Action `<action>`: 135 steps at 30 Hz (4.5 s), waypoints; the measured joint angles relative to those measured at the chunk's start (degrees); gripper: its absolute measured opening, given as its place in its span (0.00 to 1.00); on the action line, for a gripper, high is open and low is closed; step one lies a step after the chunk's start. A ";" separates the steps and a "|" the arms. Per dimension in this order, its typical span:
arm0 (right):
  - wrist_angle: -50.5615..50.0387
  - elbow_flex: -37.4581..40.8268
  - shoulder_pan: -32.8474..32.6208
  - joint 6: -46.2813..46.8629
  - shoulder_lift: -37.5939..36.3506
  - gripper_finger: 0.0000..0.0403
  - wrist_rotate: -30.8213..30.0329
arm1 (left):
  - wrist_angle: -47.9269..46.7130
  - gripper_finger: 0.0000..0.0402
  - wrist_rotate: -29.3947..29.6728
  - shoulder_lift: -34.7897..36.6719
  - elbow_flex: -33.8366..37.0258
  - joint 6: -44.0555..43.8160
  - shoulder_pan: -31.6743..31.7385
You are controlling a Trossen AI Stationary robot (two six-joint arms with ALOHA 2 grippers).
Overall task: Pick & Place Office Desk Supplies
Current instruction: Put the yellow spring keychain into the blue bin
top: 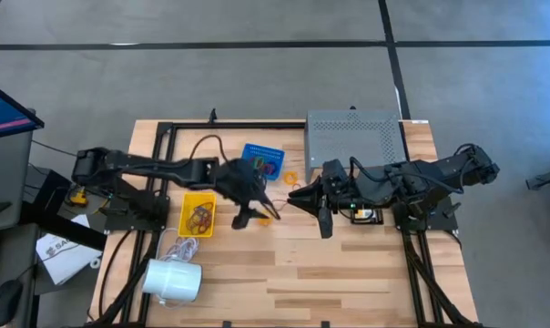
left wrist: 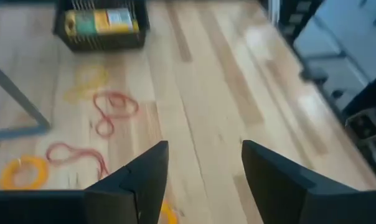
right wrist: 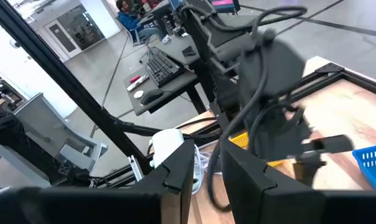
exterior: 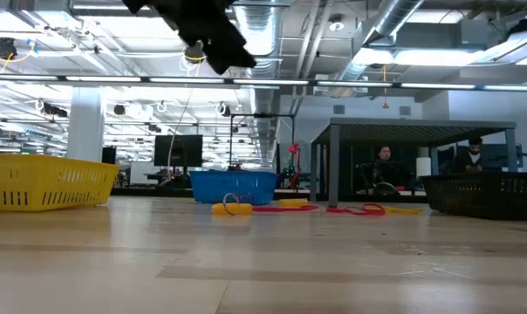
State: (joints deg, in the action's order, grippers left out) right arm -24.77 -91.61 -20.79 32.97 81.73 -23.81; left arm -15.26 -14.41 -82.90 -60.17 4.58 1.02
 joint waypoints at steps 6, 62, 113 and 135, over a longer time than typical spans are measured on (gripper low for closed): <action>0.62 -0.02 0.08 0.40 -0.02 0.19 -0.02 | -4.39 0.52 4.95 -4.48 0.09 -0.45 -3.94; 1.22 -0.02 -1.69 2.55 -0.02 0.19 0.01 | -0.79 0.52 11.92 -24.85 0.05 -5.05 -3.99; 0.26 -0.02 -1.69 1.34 -0.02 0.19 0.02 | -5.34 0.01 21.07 3.45 0.14 -21.76 12.26; 1.25 -0.02 -2.02 1.53 0.00 0.19 0.22 | -0.93 0.01 8.26 -13.63 0.16 -23.07 23.58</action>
State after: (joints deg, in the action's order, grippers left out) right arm -23.53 -91.64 -22.81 34.50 81.73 -23.59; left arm -16.19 -6.14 -96.53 -60.01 -18.49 24.60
